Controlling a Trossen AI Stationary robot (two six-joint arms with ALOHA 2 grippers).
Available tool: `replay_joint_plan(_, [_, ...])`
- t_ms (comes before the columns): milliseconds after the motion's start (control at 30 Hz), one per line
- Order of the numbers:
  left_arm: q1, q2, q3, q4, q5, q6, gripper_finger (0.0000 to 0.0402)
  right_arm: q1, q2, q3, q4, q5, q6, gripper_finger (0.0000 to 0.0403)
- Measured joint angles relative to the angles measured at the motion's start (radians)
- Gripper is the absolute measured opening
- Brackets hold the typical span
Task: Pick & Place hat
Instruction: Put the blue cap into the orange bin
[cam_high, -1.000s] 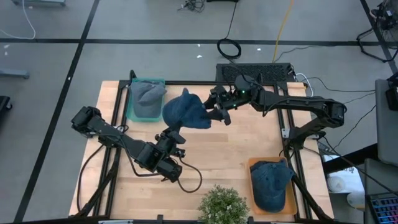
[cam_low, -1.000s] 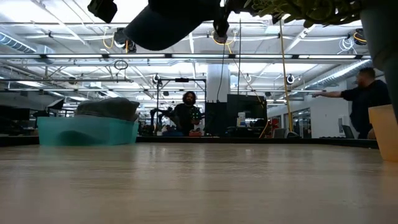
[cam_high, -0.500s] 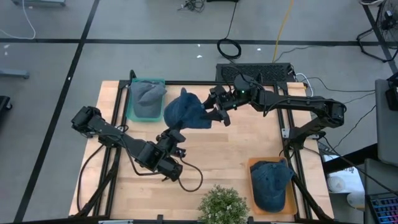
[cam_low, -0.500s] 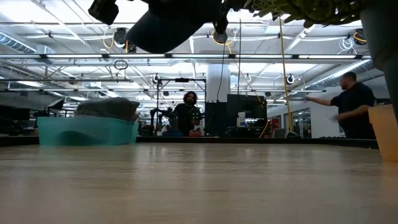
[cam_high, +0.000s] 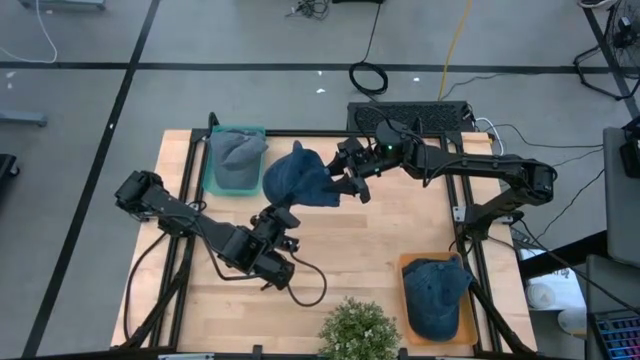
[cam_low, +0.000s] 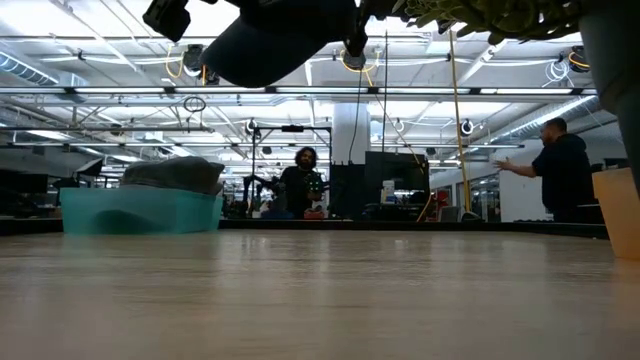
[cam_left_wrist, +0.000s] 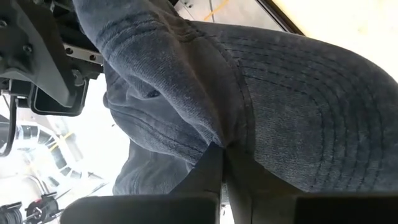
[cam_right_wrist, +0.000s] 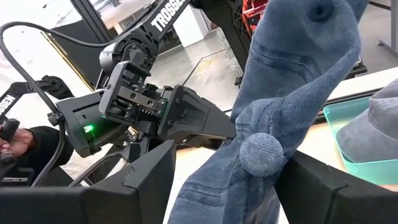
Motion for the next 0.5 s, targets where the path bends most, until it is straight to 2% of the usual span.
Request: replay_joint_plan(500, [0.000,0.000,0.000,0.000,0.000,0.024,0.0006,0.000,0.000,0.000,0.001,0.000,-0.002,0.0235])
